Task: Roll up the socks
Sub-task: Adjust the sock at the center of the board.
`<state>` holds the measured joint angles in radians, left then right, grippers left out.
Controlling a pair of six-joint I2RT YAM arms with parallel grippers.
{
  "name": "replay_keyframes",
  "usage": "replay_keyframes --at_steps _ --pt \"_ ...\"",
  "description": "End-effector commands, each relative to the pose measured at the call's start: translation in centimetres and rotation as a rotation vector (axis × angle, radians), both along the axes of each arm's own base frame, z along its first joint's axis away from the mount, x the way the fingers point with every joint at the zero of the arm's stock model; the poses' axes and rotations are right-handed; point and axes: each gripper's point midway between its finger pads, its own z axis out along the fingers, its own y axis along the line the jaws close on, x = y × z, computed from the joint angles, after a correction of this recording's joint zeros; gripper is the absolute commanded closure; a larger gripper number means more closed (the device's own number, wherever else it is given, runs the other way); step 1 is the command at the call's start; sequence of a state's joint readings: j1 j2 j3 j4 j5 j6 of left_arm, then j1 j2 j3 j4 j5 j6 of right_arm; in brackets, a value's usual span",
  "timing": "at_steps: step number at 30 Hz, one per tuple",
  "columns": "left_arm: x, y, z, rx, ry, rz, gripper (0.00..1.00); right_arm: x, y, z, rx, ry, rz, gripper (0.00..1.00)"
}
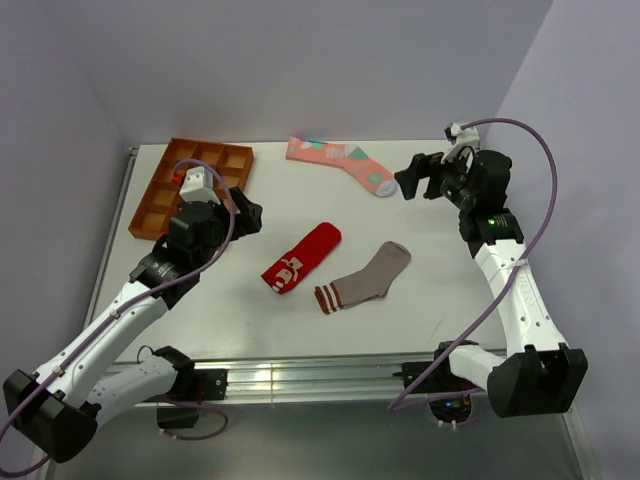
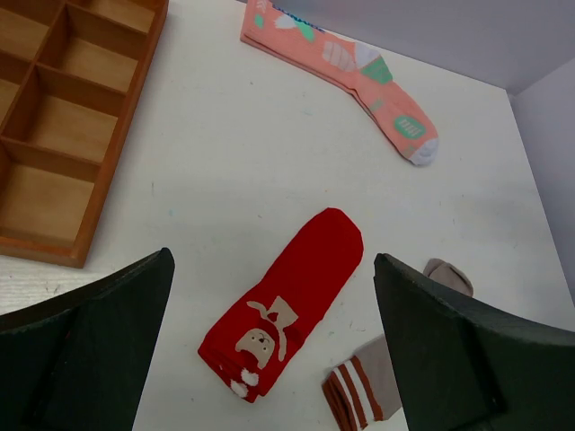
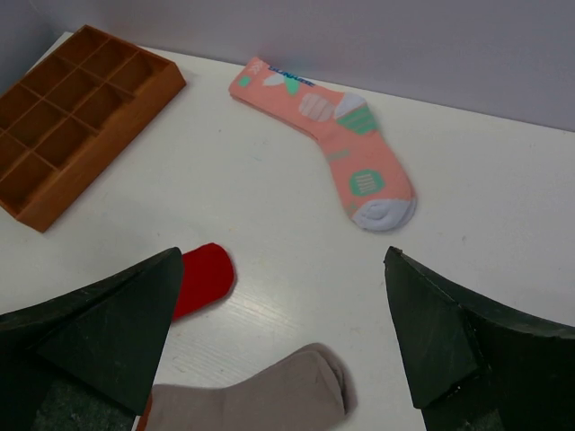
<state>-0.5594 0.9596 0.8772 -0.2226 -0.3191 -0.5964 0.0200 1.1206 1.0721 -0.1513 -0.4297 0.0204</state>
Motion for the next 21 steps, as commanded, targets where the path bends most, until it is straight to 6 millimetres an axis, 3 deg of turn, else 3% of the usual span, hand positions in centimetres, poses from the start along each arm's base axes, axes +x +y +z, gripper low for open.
replay_keyframes --at_steps 1,9,12,16,17,18,19,20,21 --pt "0.2 0.1 1.0 -0.03 -0.035 0.008 0.0 -0.1 -0.8 1.5 -0.013 -0.05 -0.03 0.0" --pt "0.3 0.0 0.9 -0.041 -0.034 0.015 0.01 0.6 -1.7 1.6 -0.11 -0.042 -0.059 0.01" --pt "0.4 0.2 0.7 -0.049 -0.035 0.03 0.01 1.3 -0.9 0.5 -0.148 0.008 -0.04 0.07" --pt "0.9 0.5 0.5 -0.054 -0.03 0.064 0.01 1.8 2.8 -3.2 -0.218 0.112 0.035 0.14" --pt "1.0 0.7 0.3 -0.05 -0.024 0.072 0.01 1.1 5.6 -4.3 -0.235 0.132 0.101 0.15" --pt "1.1 0.8 0.5 -0.053 -0.023 0.081 0.01 0.9 7.0 -5.0 -0.245 0.146 0.132 0.16" --pt "1.2 0.9 0.6 -0.055 -0.022 0.089 0.02 0.9 8.2 -6.9 -0.264 0.199 0.159 0.16" --pt "1.3 1.2 0.8 -0.058 -0.02 0.101 0.02 0.1 10.8 -7.4 -0.277 0.21 0.221 0.19" --pt "1.4 1.5 1.0 -0.067 -0.019 0.113 0.02 -0.2 12.1 -8.2 -0.282 0.236 0.251 0.21"
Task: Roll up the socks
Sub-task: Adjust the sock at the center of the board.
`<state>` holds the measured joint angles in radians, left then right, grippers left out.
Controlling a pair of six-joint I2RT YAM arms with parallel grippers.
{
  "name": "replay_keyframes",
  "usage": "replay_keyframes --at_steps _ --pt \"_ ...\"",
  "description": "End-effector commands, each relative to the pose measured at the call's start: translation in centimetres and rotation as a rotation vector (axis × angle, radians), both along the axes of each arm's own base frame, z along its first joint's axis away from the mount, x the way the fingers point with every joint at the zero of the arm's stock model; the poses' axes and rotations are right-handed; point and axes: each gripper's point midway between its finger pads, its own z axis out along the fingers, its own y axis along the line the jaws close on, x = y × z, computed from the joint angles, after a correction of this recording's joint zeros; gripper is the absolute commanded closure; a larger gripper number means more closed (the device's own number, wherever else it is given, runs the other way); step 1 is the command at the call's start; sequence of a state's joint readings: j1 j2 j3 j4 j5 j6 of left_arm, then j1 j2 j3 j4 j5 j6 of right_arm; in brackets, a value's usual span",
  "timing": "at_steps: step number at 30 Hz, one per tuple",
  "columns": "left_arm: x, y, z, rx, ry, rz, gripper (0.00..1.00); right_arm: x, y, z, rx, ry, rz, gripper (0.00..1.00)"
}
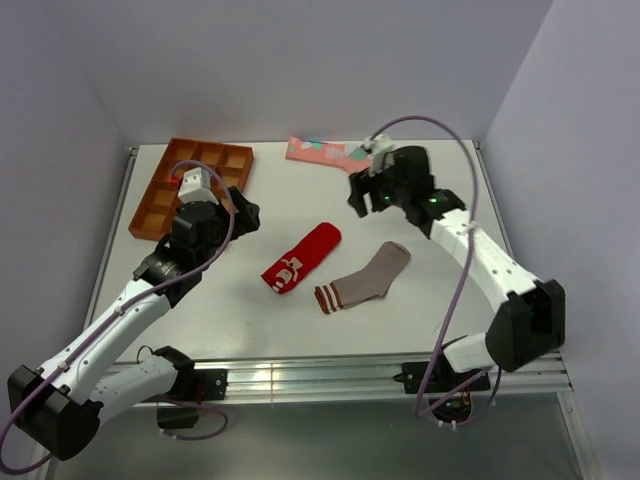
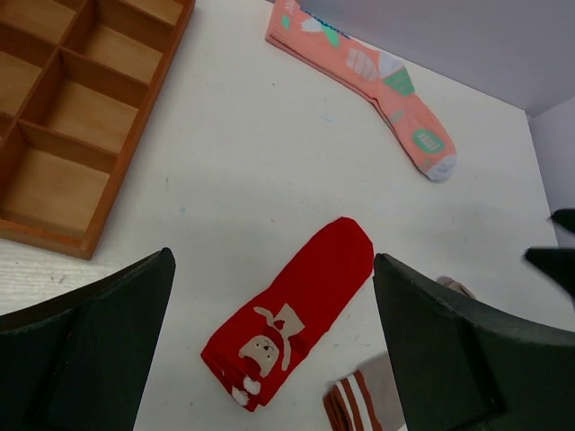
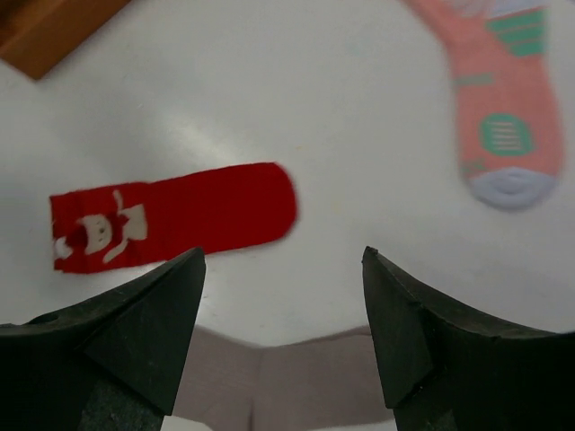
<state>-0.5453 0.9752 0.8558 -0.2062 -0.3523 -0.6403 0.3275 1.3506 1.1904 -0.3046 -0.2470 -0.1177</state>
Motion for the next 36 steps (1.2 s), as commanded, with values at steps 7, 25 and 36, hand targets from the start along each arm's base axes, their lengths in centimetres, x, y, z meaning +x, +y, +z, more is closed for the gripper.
replay_keyframes --at_steps 7,25,36 --pt "1.0 3.6 5.9 -0.122 -0.088 0.14 0.06 -4.7 12.9 -6.7 -0.097 0.166 0.261 0.29" --pt "0.4 5.5 12.8 -0.164 -0.19 0.175 0.09 -11.2 24.4 -15.4 -0.245 0.308 0.371 0.5" --pt "0.2 5.8 11.9 -0.155 -0.181 0.165 0.09 -11.9 24.7 -18.7 -0.318 0.341 0.349 0.51"
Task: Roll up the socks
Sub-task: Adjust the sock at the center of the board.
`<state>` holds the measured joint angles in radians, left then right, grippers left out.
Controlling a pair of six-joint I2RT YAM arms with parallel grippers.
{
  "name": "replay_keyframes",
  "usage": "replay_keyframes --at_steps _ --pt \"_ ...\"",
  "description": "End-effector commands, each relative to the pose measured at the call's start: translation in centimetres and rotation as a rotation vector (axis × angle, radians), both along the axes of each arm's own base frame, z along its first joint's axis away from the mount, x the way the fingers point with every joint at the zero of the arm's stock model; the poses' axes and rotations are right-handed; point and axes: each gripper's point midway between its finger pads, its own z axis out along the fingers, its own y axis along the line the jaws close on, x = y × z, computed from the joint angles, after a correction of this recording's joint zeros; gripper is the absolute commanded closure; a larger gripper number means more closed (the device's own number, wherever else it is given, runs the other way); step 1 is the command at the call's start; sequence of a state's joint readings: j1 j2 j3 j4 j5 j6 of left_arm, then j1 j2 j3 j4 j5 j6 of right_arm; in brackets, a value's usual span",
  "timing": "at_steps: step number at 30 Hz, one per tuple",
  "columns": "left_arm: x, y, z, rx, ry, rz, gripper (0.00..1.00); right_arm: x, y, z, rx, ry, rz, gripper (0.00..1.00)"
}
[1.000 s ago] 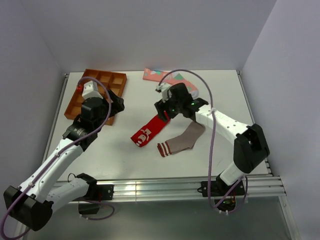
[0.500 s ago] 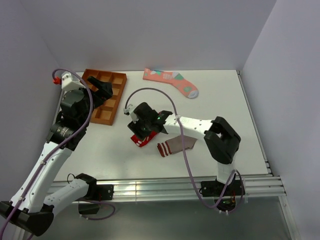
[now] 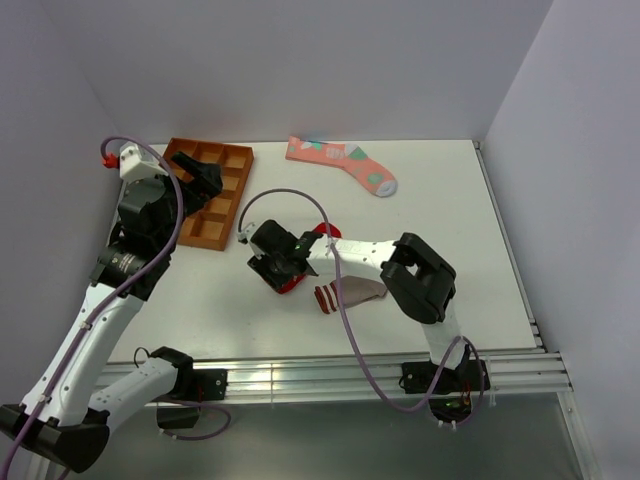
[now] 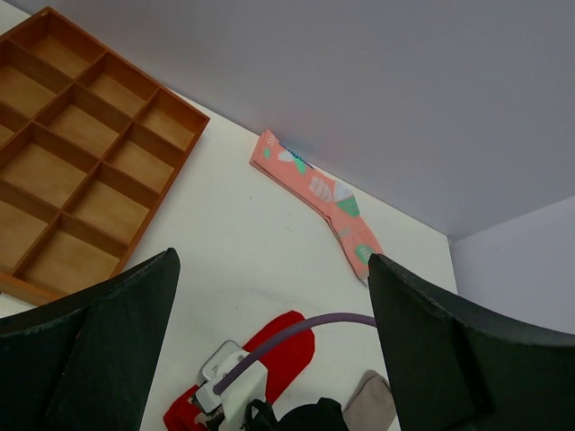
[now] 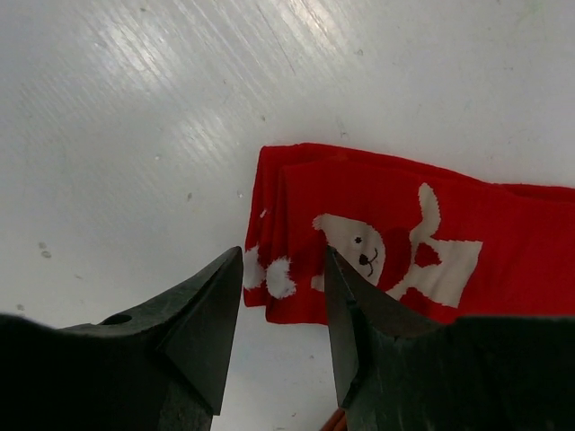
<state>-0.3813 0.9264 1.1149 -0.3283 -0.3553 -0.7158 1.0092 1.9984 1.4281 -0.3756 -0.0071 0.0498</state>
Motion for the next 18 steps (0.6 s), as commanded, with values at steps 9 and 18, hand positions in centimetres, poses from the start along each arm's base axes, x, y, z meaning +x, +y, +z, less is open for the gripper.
replay_keyframes --at_steps 9,18 --pt "-0.2 0.0 -0.4 0.003 -0.006 -0.026 0.09 0.3 1.3 0.2 -0.005 -0.028 -0.009 0.51" --pt "0.1 -0.2 -1.4 0.003 0.011 -0.037 0.09 -0.3 1.2 0.1 -0.024 -0.03 0.001 0.49"
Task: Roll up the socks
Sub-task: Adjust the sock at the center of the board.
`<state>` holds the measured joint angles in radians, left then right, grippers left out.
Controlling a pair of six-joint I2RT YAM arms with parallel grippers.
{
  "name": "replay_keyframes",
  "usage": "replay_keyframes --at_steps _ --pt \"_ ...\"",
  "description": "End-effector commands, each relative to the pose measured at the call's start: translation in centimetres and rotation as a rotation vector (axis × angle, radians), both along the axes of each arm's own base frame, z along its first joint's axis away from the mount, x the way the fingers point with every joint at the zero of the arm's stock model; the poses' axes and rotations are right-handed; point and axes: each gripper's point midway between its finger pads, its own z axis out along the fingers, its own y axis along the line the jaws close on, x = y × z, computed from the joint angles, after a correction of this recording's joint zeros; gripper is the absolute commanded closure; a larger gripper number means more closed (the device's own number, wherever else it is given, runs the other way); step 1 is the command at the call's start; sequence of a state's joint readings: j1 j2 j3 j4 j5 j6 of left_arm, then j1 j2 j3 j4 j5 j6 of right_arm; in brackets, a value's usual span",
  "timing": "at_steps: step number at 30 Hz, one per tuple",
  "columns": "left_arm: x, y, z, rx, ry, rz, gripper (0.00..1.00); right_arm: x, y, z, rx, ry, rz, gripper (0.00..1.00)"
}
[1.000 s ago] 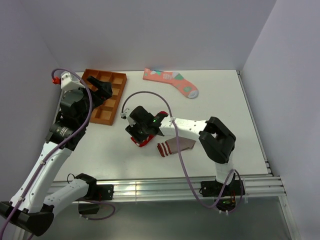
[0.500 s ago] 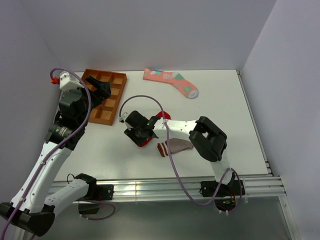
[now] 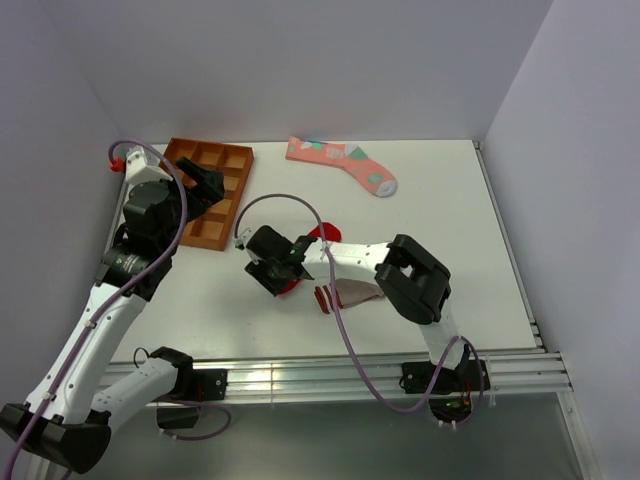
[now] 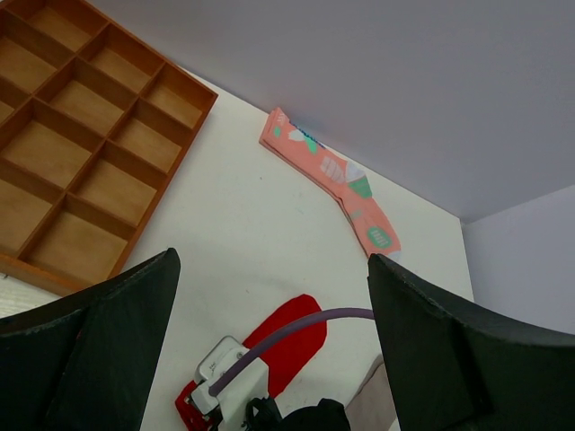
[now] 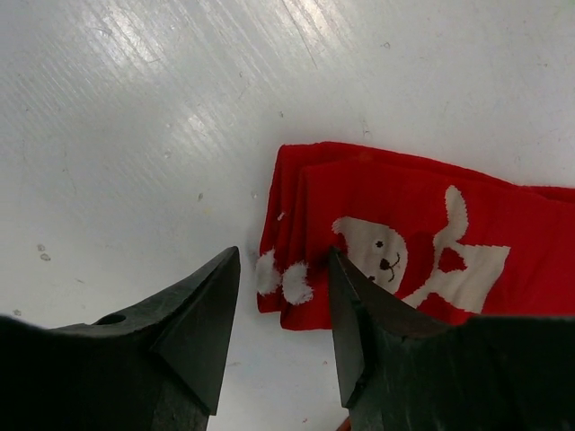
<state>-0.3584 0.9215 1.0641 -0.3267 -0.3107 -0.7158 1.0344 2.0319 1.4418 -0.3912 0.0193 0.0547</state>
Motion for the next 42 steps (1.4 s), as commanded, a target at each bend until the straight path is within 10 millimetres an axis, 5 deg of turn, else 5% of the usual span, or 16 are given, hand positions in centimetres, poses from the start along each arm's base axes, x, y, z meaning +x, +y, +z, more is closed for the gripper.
replay_keyframes --at_steps 1,14,21,25,30,33,35,42 --pt "0.1 -0.1 0.7 -0.007 -0.031 -0.016 0.09 0.4 1.0 1.2 0.015 -0.032 -0.007 0.48" --pt "0.2 -0.1 -0.1 -0.015 -0.02 -0.022 0.09 0.6 -0.5 -0.9 -0.077 -0.049 -0.012 0.49" --pt "0.4 -0.5 -1.6 -0.03 0.006 -0.033 0.09 0.6 -1.5 -1.0 -0.128 -0.064 0.038 0.82" --pt "0.5 -0.9 -3.4 -0.061 0.024 -0.039 0.11 -0.7 -2.5 -0.6 -0.11 -0.026 0.118 0.86" --pt "0.4 -1.4 -6.1 -0.127 0.046 -0.043 0.26 -2.2 -4.6 -0.1 -0.054 0.119 0.189 0.86" --pt "0.1 -1.5 -9.4 -0.14 0.088 -0.035 0.35 -2.4 -6.0 0.3 0.011 0.234 0.215 0.85" --pt "0.0 -1.7 -9.6 -0.157 0.06 -0.04 0.4 -2.7 -6.9 0.7 0.056 0.317 0.242 0.85" --pt "-0.8 -3.9 -14.1 -0.136 0.062 -0.122 0.58 -4.1 -7.8 0.9 0.119 0.503 0.299 0.86"
